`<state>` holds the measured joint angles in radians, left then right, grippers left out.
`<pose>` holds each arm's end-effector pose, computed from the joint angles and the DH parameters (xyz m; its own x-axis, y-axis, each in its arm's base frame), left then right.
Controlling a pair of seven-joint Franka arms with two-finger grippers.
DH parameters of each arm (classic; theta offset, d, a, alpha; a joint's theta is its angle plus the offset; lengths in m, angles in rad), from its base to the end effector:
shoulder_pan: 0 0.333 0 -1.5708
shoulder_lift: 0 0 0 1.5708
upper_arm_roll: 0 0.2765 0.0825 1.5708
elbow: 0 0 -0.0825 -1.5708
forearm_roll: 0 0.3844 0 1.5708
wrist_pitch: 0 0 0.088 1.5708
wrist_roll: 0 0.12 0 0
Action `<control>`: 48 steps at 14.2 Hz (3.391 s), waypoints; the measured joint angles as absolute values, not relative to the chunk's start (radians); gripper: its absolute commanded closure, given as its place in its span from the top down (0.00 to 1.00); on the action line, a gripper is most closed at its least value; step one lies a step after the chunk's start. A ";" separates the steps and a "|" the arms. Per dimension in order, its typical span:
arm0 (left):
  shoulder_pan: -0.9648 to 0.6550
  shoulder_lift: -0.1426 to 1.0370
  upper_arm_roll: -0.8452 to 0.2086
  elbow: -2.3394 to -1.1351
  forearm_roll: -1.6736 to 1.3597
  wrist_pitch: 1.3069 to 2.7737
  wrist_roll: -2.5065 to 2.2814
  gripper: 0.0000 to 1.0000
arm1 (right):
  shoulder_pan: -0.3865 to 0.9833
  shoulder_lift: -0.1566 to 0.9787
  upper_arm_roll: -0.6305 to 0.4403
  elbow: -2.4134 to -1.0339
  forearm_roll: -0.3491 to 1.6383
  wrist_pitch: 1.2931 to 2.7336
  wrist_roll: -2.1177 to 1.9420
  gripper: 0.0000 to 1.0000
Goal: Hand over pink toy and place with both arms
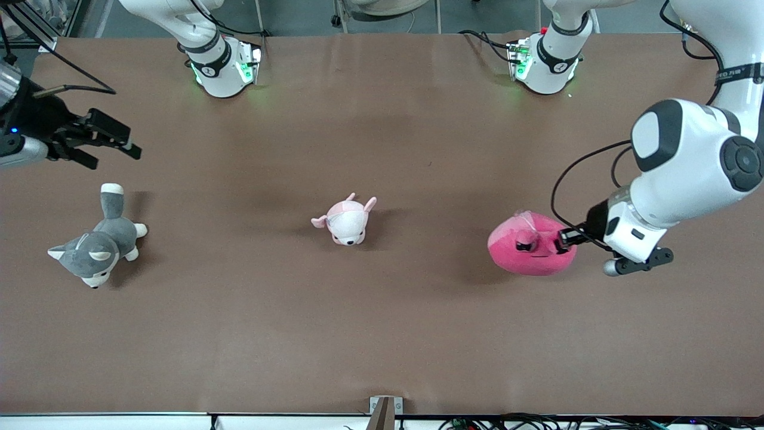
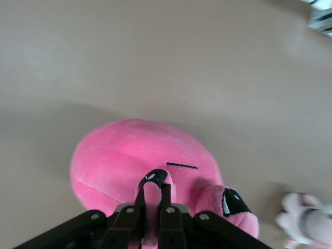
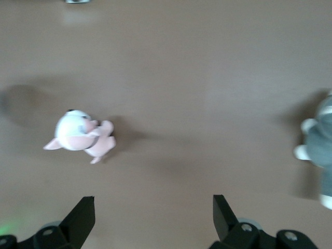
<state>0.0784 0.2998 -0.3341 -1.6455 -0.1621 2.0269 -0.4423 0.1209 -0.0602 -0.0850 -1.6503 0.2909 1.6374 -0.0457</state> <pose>0.6254 -0.1582 0.4082 0.9644 0.2628 -0.0290 0.2612 -0.9300 0.2584 0.5439 0.0510 0.5782 0.9965 0.0604 0.0574 0.0745 -0.9543 -0.2893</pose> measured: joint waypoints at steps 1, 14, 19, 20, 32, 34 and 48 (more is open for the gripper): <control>0.075 0.300 -0.376 -1.615 -0.162 2.017 -0.516 0.00 | 0.133 -0.058 -0.085 -1.650 0.319 1.638 -0.046 0.92; -0.230 0.396 -0.538 -1.428 -0.195 2.226 -1.192 0.00 | 0.292 0.055 -0.085 -1.652 0.629 1.781 0.143 0.78; -0.327 0.473 -0.536 -1.387 -0.195 2.393 -1.309 0.00 | 0.373 0.100 -0.085 -1.651 0.635 1.898 0.181 0.78; -0.344 0.485 -0.536 -1.386 -0.195 2.412 -1.319 0.00 | 0.385 0.105 -0.085 -1.649 0.635 1.906 0.201 0.78; -0.378 0.514 -0.534 -1.375 -0.195 2.431 -1.326 0.00 | 0.422 0.167 -0.089 -1.646 0.635 1.953 0.231 0.79; -0.378 0.516 -0.534 -1.375 -0.195 2.433 -1.326 0.00 | 0.425 0.167 -0.089 -1.645 0.635 1.952 0.231 0.79; -0.378 0.520 -0.534 -1.373 -0.195 2.455 -1.326 0.00 | 0.444 0.170 -0.089 -1.647 0.604 1.916 0.231 0.00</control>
